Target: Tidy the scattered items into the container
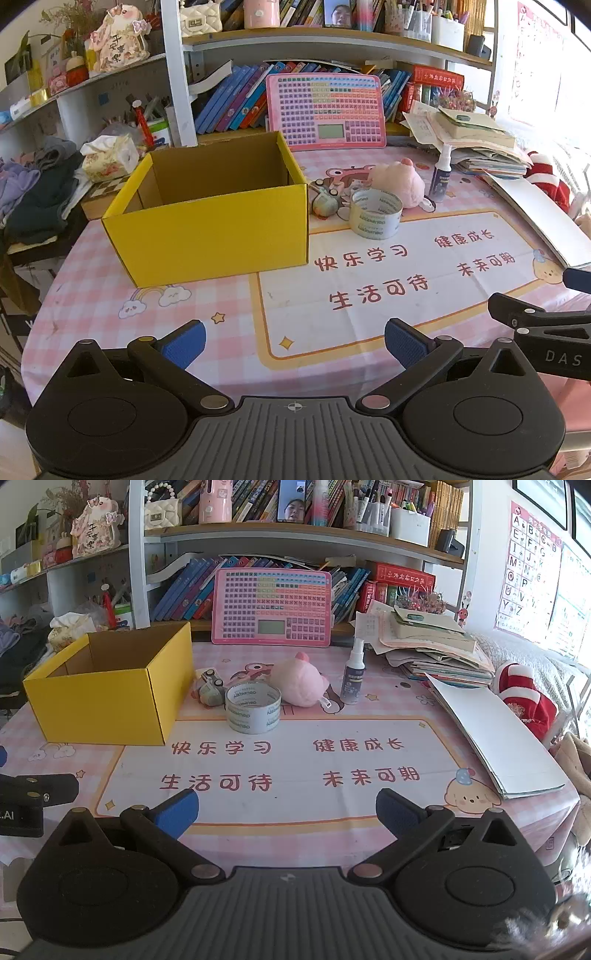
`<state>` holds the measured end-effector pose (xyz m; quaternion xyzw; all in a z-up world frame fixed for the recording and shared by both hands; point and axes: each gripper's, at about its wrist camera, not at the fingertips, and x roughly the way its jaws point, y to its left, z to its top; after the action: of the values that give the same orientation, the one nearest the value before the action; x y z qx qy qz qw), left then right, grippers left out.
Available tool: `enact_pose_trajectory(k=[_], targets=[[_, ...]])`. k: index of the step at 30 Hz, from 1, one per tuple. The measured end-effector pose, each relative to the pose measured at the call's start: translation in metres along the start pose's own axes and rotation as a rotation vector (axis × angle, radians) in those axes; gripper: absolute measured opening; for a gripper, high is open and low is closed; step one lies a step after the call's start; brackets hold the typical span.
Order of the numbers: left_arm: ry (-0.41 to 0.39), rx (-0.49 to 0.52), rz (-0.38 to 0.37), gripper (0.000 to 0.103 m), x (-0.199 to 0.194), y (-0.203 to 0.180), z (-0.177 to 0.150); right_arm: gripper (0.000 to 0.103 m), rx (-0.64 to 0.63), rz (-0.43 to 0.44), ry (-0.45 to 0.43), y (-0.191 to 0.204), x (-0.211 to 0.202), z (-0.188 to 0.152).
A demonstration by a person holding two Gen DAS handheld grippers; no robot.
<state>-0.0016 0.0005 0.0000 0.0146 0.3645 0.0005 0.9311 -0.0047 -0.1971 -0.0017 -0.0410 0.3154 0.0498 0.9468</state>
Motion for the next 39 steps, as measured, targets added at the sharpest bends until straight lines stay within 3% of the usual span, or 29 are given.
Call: enact_pose_trajectory(k=[39], targets=[[0.002,0.003,0.013,0.103,-0.0005,-0.0012,-0.0005,0.103,0.0,-0.002,0.003,-0.001,0.001,0.0003]])
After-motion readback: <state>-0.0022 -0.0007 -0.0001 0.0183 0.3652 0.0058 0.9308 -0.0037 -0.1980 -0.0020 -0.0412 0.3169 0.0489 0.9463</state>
